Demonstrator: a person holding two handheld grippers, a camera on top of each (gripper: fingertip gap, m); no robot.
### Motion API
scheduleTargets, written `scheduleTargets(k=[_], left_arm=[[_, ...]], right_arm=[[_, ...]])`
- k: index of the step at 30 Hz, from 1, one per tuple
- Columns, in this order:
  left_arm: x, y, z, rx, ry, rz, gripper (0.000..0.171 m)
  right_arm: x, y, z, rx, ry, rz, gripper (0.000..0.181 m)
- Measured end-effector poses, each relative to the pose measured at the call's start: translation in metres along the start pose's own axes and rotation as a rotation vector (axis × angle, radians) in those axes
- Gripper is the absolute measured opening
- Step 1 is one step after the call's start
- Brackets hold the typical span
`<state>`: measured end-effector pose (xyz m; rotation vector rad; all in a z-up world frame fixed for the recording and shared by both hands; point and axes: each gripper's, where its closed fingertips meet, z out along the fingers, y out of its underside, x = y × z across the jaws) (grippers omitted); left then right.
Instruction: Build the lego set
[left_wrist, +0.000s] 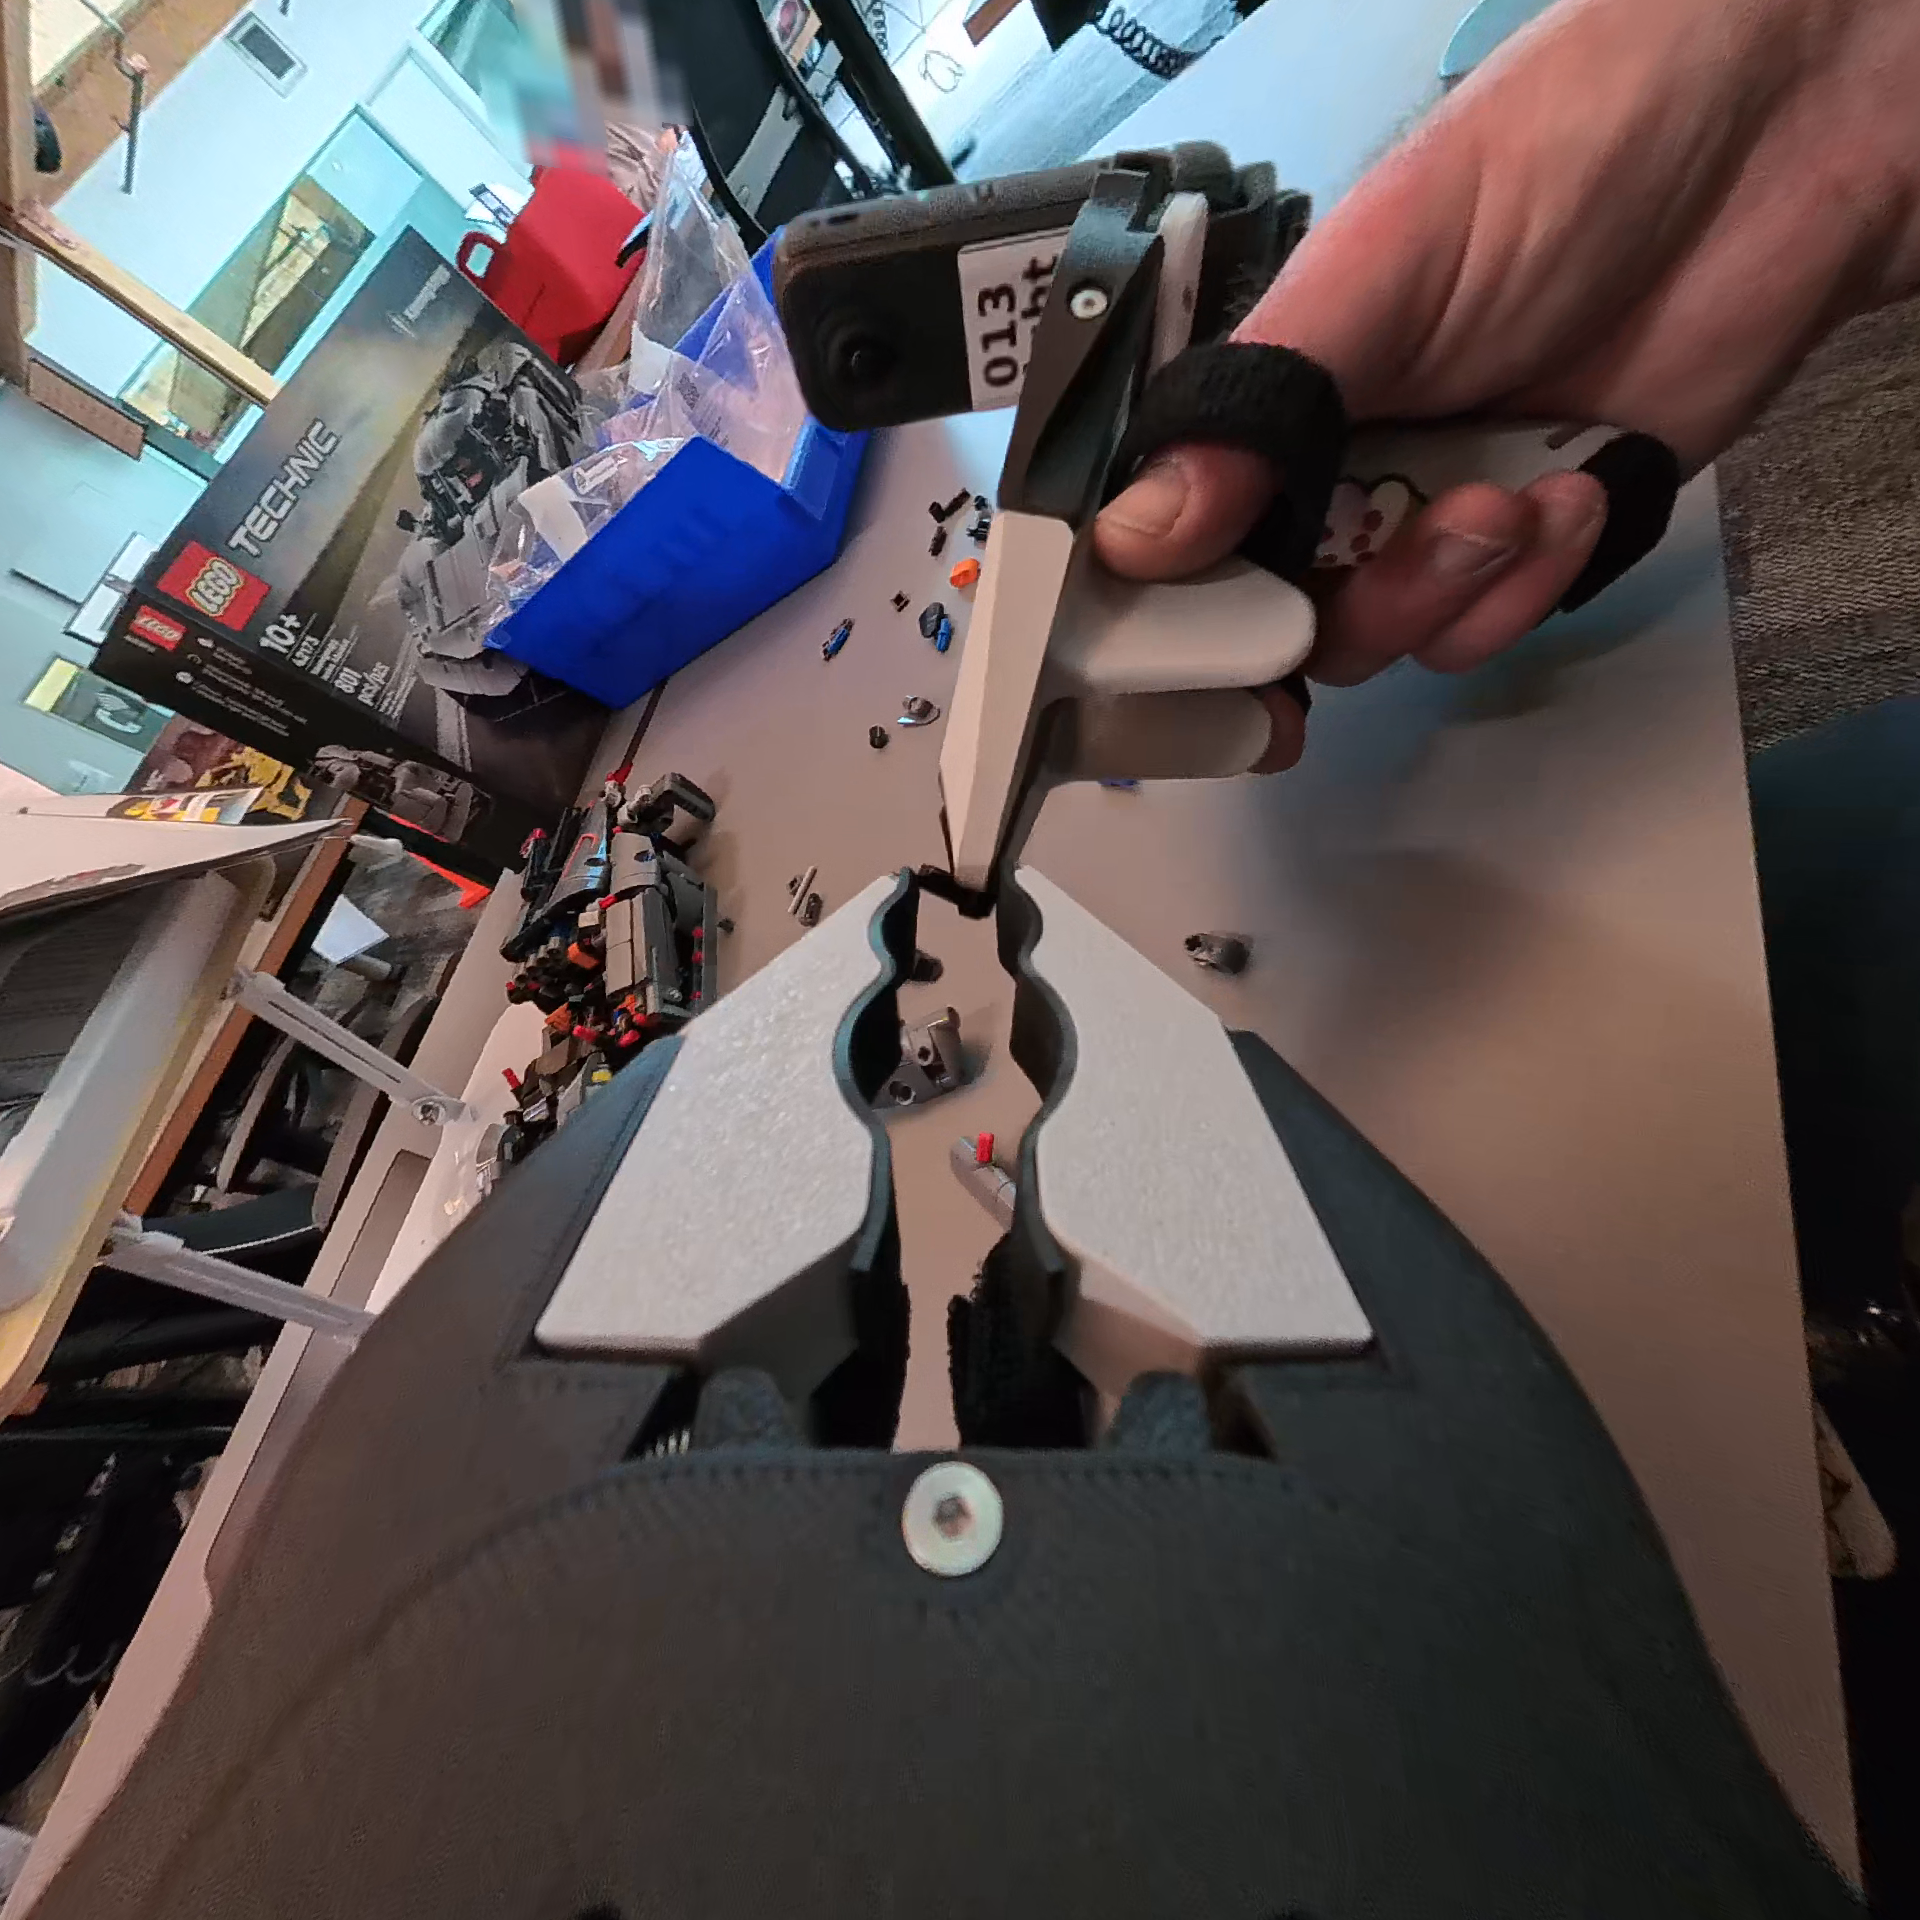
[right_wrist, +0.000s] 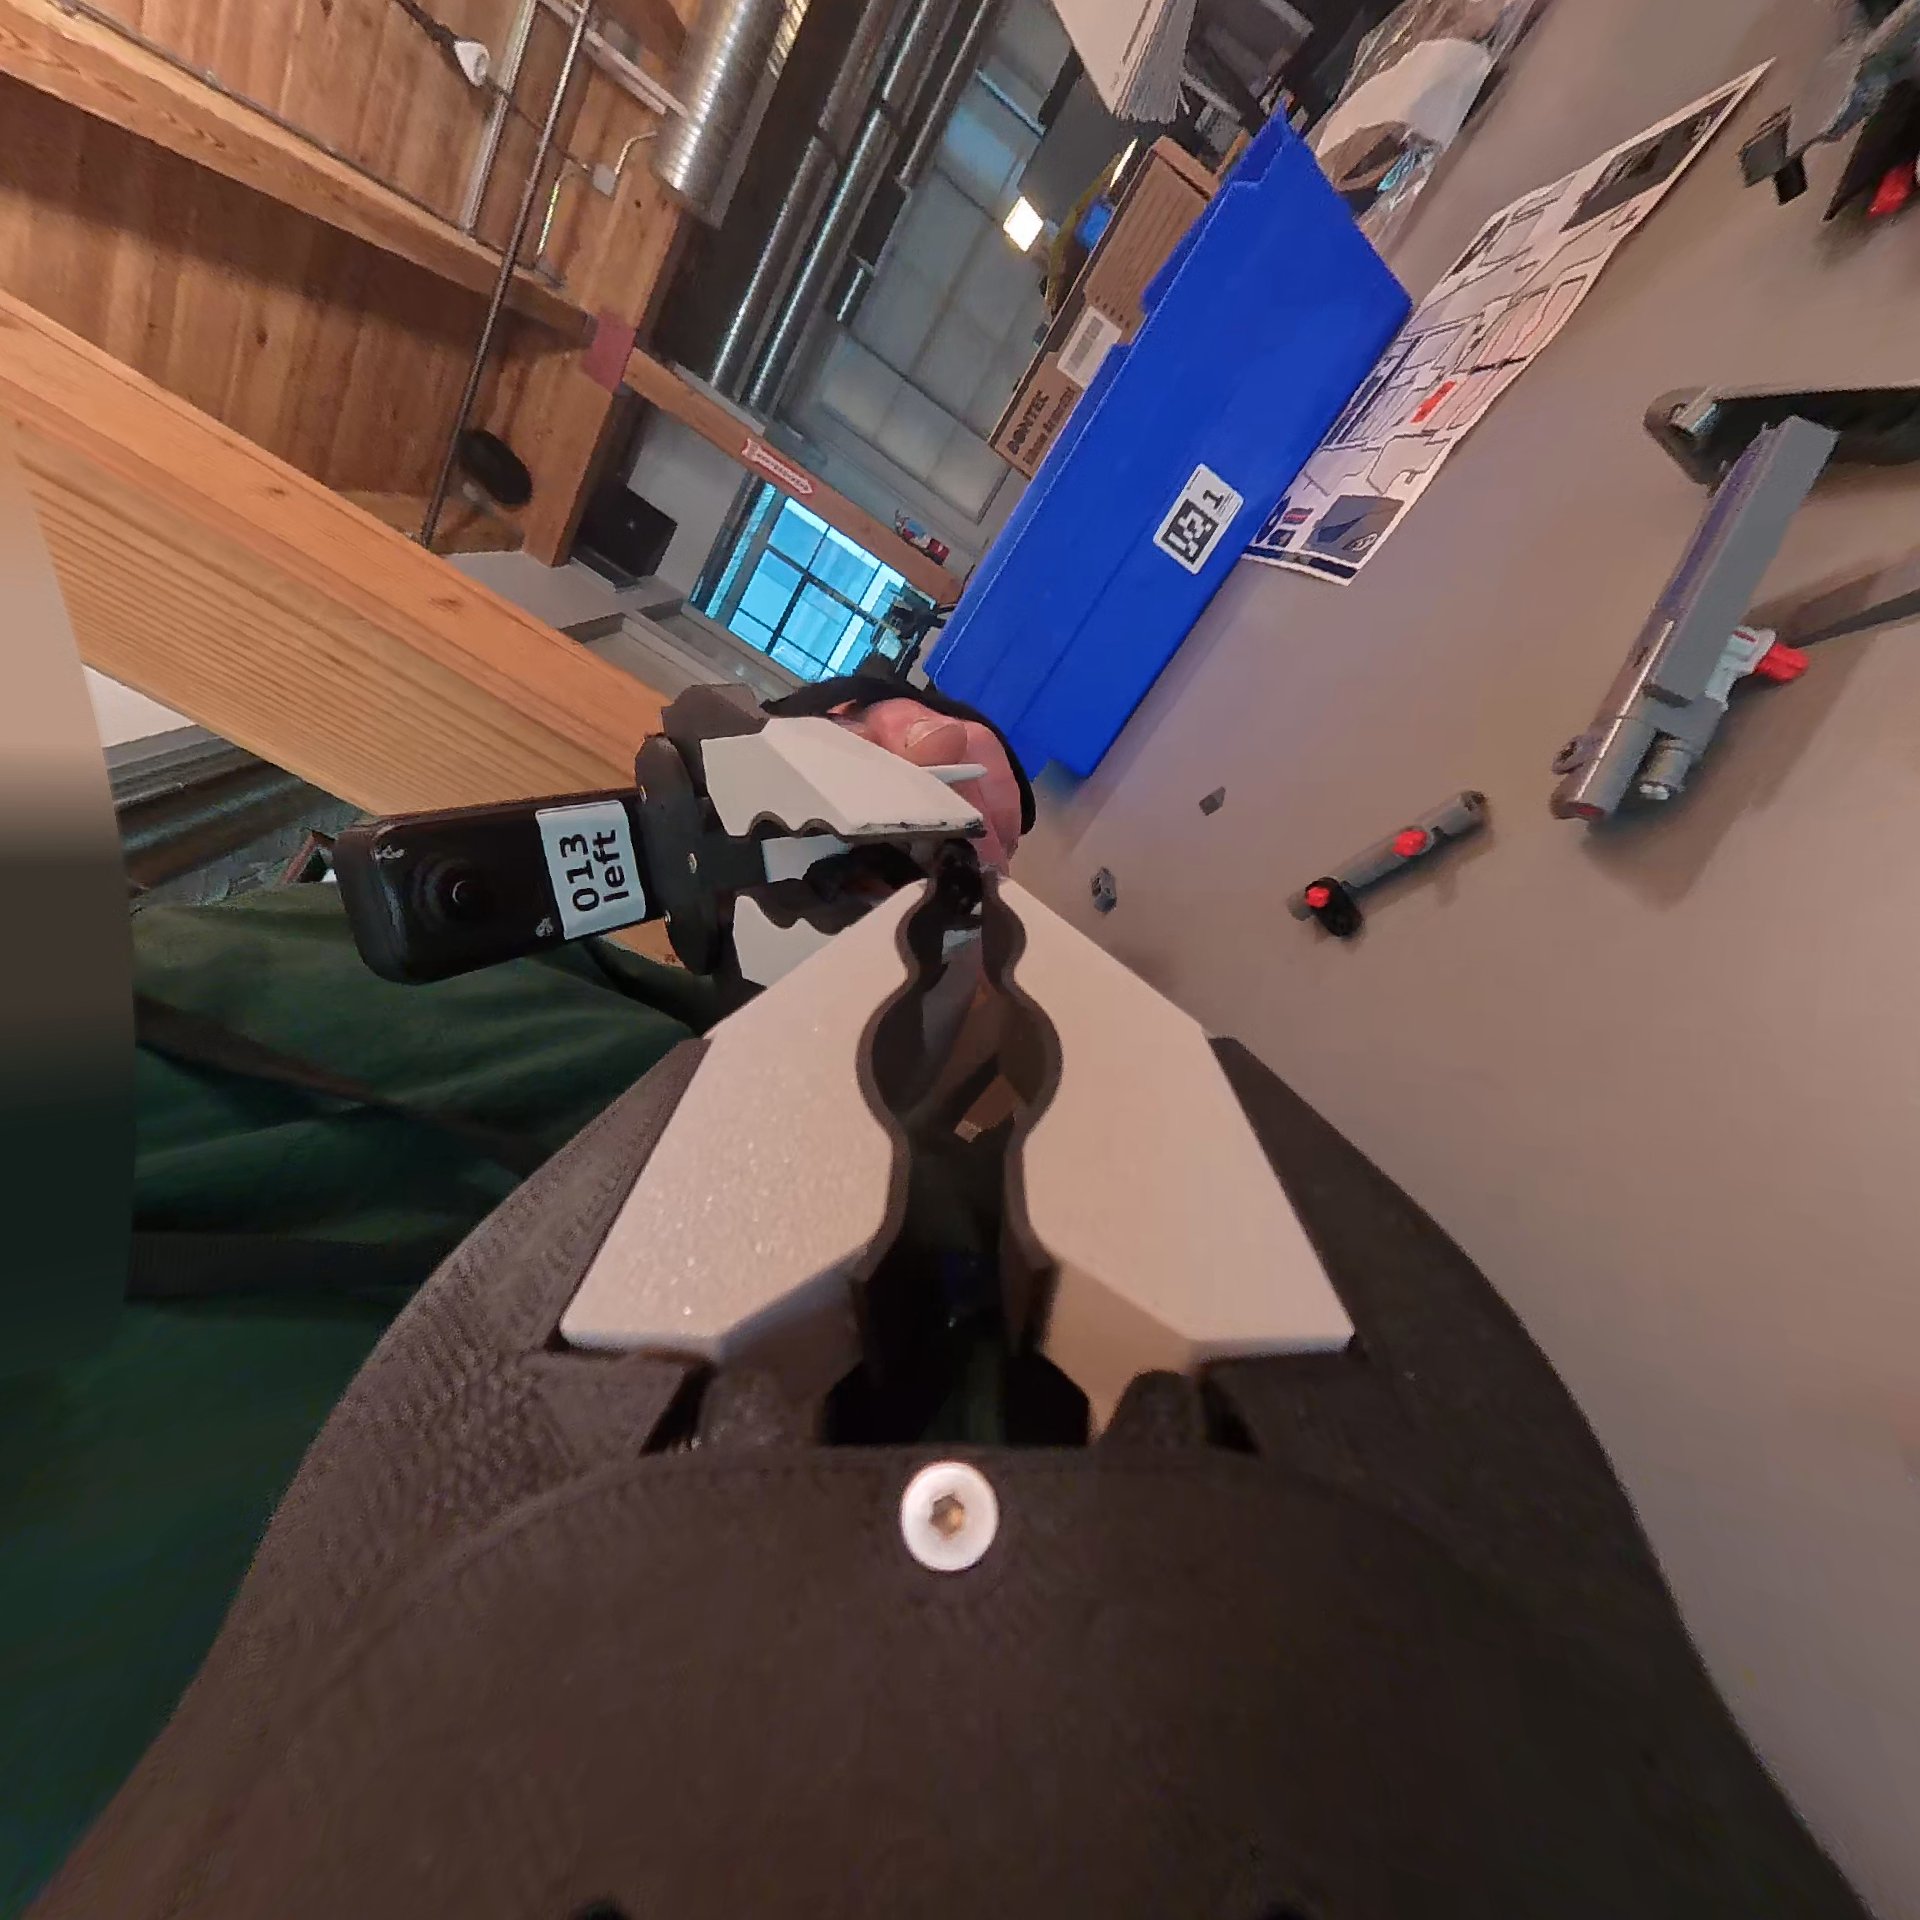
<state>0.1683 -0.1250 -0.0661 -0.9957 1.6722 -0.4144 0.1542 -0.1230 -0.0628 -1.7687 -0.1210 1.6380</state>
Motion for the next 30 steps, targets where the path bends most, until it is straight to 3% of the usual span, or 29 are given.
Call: scheduleTargets(k=[4, 20, 30], left_arm=[[-0.0026, 0.0016, -0.0005, -0.012, -0.022, -0.005, 0.013], [-0.0027, 0.0014, -0.0047, 0.016, 0.008, -0.019, 0.013], [0.0008, 0.0063, -0.0046, 0.002, 0.05, -0.002, 0.015]], right_arm=[[0.0009, -0.002, 0.0021, 0.011, 0.048, -0.056, 0.004], [-0.0026, 0.0003, 0.005, -0.043, -0.024, -0.07, 0.0], [0.0042, 0.0019, 0.0032, -0.078, 0.007, -0.08, 0.0]])
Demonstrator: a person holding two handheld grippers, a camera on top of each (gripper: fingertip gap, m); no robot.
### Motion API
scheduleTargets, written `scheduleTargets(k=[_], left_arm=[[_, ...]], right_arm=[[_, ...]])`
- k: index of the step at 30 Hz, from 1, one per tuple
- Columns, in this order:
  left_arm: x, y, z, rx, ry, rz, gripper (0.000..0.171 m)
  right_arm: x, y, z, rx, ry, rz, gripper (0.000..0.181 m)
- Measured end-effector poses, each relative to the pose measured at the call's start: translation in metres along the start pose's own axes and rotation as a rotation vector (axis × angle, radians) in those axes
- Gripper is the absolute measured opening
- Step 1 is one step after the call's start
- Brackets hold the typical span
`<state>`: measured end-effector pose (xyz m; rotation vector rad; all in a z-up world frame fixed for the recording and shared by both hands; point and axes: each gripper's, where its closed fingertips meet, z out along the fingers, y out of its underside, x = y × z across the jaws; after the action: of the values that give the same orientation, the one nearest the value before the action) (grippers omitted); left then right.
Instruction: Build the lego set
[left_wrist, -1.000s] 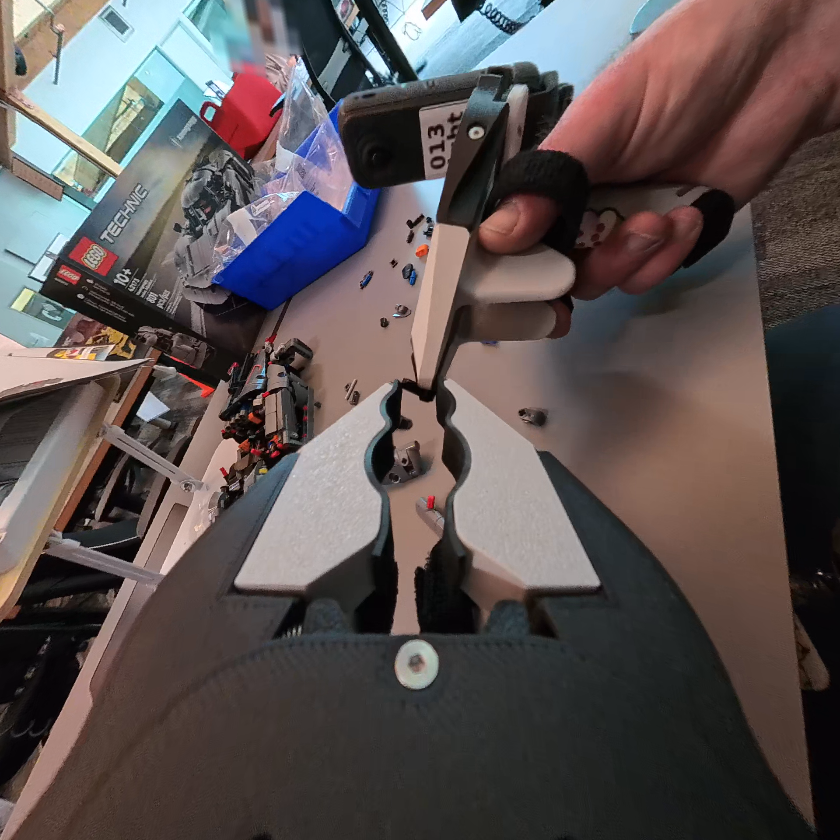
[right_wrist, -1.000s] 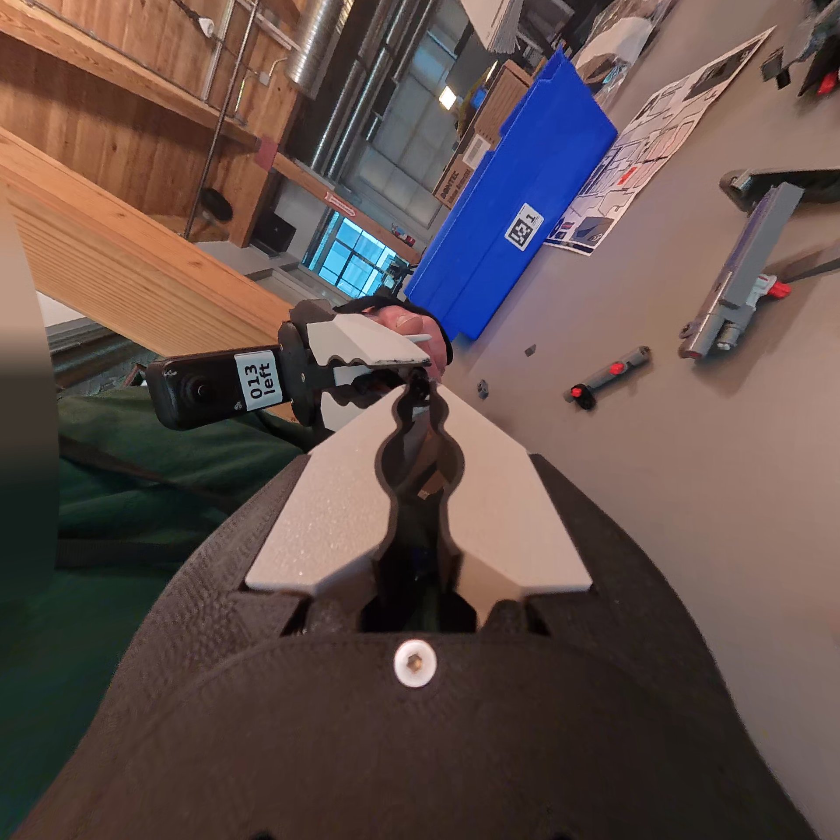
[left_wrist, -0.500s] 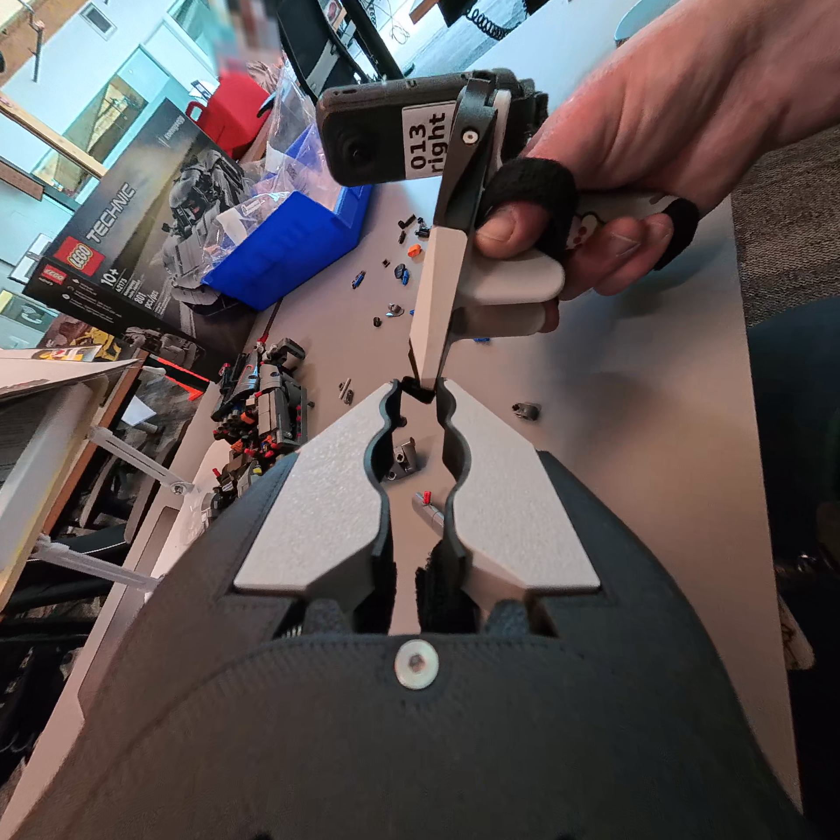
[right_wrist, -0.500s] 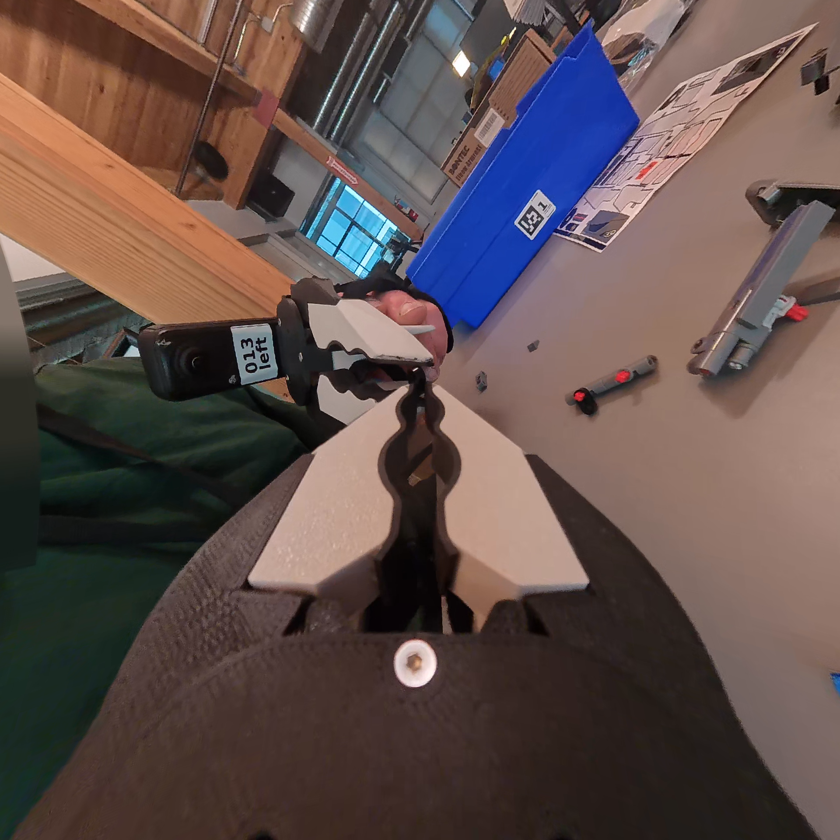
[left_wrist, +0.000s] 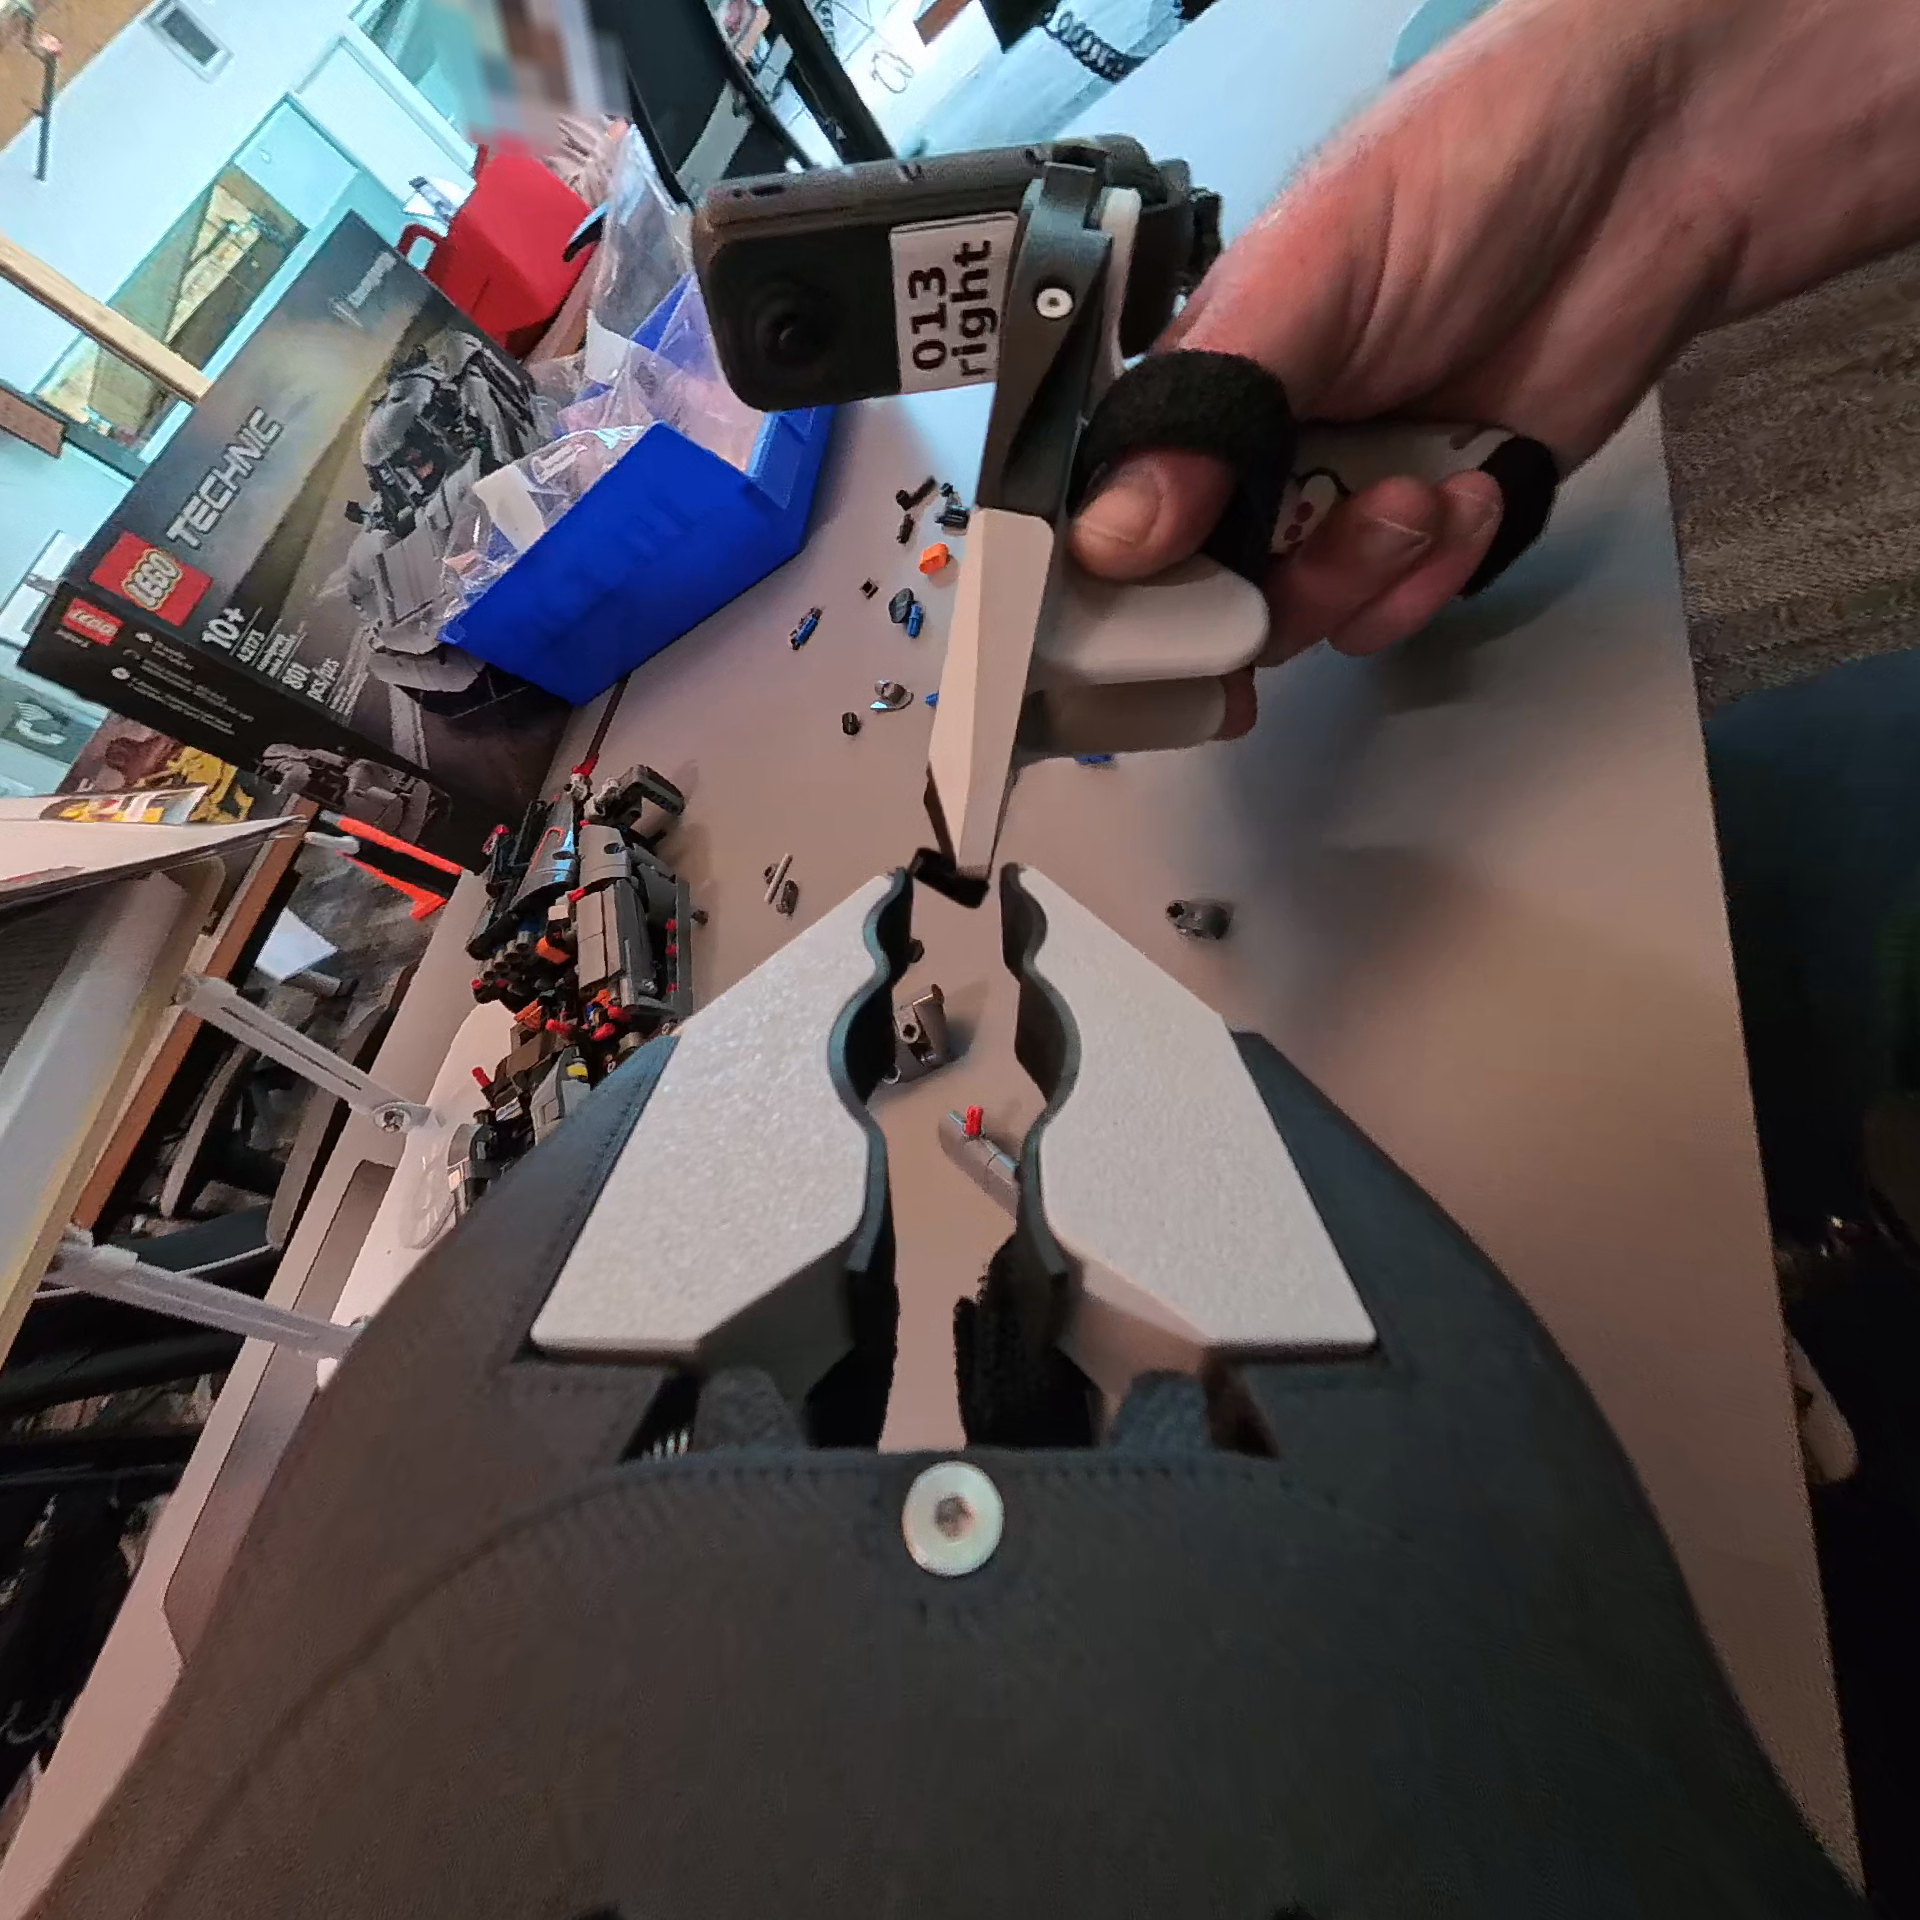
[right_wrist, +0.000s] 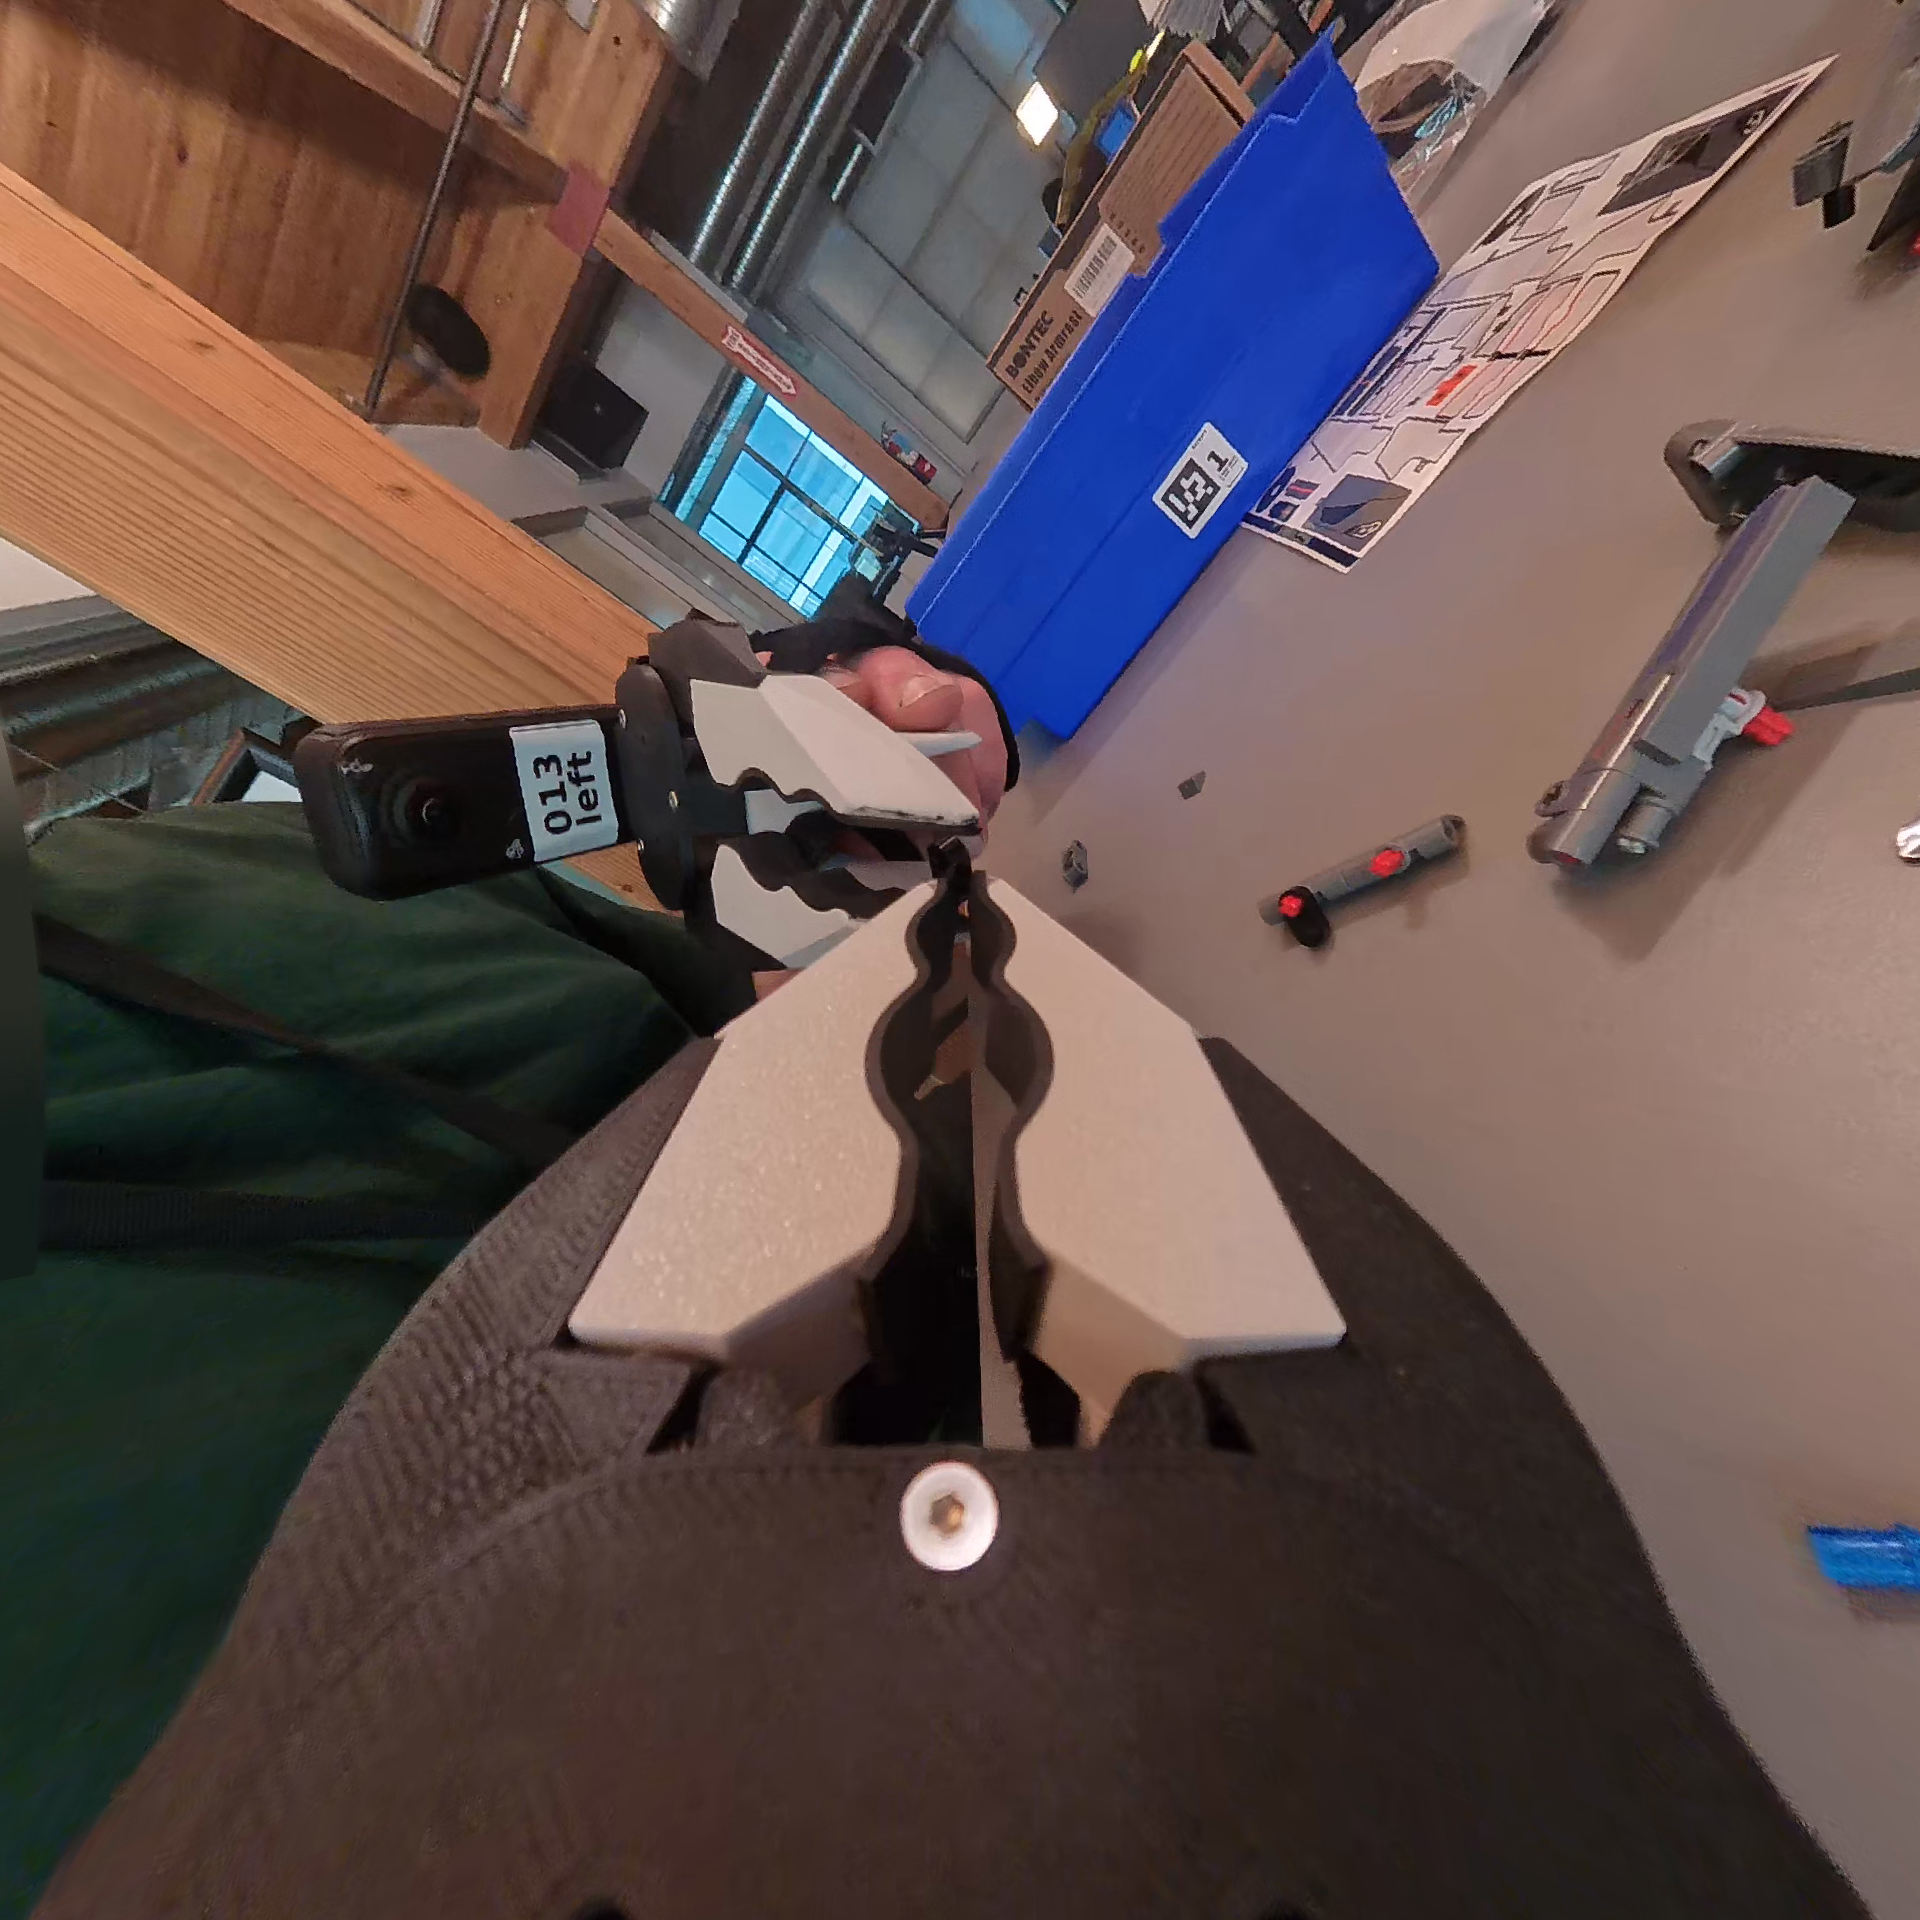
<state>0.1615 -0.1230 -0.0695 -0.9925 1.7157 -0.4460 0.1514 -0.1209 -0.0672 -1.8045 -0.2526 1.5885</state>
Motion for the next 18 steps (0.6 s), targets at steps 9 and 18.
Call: scheduleTargets(k=[9, 18], left_arm=[[0.003, 0.003, -0.011, -0.004, 0.175, -0.004, 0.02], [0.027, 0.009, -0.011, -0.035, 0.343, 0.053, 0.017]], right_arm=[[0.0, 0.014, -0.002, -0.236, 0.018, -0.084, 0.0], [0.003, 0.035, 0.004, -0.54, 0.045, -0.174, 0.0]])
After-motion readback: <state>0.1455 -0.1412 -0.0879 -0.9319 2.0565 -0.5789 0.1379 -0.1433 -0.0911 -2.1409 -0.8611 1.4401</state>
